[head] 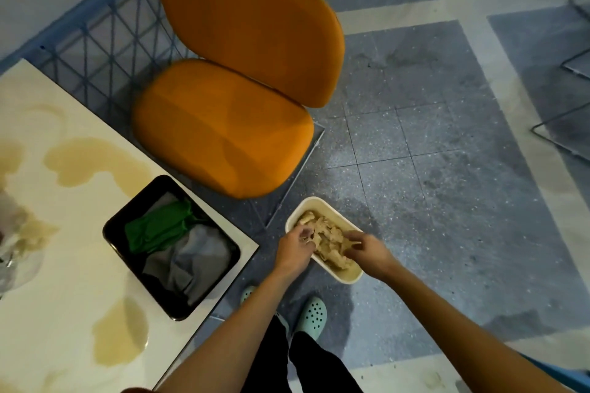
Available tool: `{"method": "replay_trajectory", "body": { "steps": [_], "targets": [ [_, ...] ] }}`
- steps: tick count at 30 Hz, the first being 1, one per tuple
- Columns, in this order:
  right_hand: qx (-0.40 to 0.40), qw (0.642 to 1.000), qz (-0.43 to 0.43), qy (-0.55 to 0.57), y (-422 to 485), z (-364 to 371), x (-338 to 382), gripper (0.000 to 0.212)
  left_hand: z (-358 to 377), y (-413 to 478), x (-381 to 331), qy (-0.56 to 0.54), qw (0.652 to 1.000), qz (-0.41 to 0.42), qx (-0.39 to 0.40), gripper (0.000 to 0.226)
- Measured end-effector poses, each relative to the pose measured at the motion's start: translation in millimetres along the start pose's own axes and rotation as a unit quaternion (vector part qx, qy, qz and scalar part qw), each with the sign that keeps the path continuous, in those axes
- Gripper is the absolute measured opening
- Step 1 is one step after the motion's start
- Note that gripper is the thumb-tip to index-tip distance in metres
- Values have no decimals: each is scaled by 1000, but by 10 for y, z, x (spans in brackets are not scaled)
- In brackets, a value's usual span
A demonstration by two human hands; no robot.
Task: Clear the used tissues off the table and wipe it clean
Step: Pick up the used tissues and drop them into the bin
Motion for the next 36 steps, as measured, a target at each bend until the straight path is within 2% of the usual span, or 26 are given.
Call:
{"method": "replay_trajectory", "body": {
  "steps": [8,14,23,31,36],
  "targets": [
    [-60,985,-150,-54,-425,-122,757,29,-452,-543,-361,-100,986,120,-62,32],
    [-51,965,-254,-32,-893,-91,1459,18,-1133,-1071,-497,-118,961,189,-164,18],
    [36,925,-377,-20,-1489,415,2598,19,-2242,-1789,-40,-141,927,168,-305,16],
    [86,883,-458,-53,-1945,1299,3469,29,-3174,-2378,699,-177,894,104,-397,27],
    [115,859,-494,-68,-2235,1949,4043,26,-3733,-2661,1107,-188,871,95,-445,29]
  ]
}}
Point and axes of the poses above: each hand's wrist, its own y-axis towards the middle knuckle, its own z-axis out of the palm, x = y × z, the point moved 6 cm from there along y, towards the middle knuckle, and after that the axes turned 5 degrees about -x, right-handed, at the moved point
